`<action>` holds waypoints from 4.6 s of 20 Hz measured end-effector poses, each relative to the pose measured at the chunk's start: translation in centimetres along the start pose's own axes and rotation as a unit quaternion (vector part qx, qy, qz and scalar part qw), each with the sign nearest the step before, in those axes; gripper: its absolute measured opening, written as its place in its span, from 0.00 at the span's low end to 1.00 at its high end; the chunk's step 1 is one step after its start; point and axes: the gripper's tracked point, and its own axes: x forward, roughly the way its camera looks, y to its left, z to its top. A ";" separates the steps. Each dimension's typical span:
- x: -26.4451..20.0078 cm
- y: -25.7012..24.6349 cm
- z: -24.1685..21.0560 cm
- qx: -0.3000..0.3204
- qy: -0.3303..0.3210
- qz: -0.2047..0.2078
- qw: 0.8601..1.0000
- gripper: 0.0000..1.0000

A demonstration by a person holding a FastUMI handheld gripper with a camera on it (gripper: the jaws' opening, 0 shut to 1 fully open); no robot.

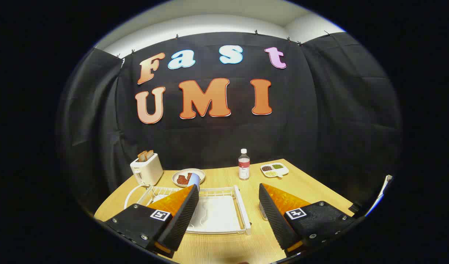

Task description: Take the plate from the dish rack, then take the spoon from the basket and place it into the plate.

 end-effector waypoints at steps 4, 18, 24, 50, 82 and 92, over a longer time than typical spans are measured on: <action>-0.7 -0.7 0.5 0.003 -0.005 -0.017 1.000 0.98; -1.7 -0.8 0.1 0.011 0.007 -0.025 1.000 0.98; -1.4 -0.2 0.1 0.011 0.010 -0.016 1.000 0.98; 10.7 9.7 -8.2 -0.116 0.176 0.000 0.977 0.81; 7.7 4.6 -1.2 -0.037 0.150 -0.109 0.982 0.06; 1.1 -1.5 -5.8 0.074 0.200 -0.104 0.971 0.06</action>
